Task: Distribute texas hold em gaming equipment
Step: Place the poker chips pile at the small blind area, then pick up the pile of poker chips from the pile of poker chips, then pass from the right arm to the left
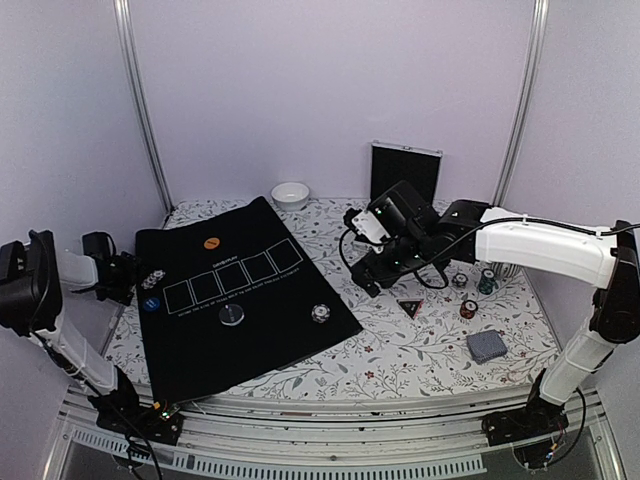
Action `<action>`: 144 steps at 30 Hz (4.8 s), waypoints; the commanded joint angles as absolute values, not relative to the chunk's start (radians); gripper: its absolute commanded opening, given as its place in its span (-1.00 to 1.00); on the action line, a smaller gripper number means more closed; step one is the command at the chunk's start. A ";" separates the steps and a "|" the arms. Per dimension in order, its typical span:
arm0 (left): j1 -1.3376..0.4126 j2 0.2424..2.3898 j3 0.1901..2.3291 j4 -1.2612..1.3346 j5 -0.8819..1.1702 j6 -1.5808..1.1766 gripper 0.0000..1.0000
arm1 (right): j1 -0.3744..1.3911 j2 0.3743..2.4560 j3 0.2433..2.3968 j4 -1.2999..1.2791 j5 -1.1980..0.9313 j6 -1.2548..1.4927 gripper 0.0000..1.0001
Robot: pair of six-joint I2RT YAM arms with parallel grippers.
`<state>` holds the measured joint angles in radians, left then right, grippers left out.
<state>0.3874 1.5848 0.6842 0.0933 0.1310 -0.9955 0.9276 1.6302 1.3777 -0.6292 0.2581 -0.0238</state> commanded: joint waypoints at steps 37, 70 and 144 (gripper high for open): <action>0.014 1.081 0.881 -0.235 0.057 -0.327 0.96 | 0.226 2.135 1.667 -1.035 0.095 0.034 0.84; 0.015 1.071 0.854 -0.206 0.053 -0.311 0.96 | 0.205 2.256 1.654 -1.053 0.154 0.012 -0.34; -0.560 1.451 0.789 0.228 0.921 -0.660 -0.76 | 1.165 2.077 2.119 -0.880 0.227 -0.205 -0.95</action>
<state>-0.5499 1.4227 0.7692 0.2825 0.9188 -0.6888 1.1603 2.0762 2.0895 -0.9195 0.1970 -0.2039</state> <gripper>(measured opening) 0.225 0.405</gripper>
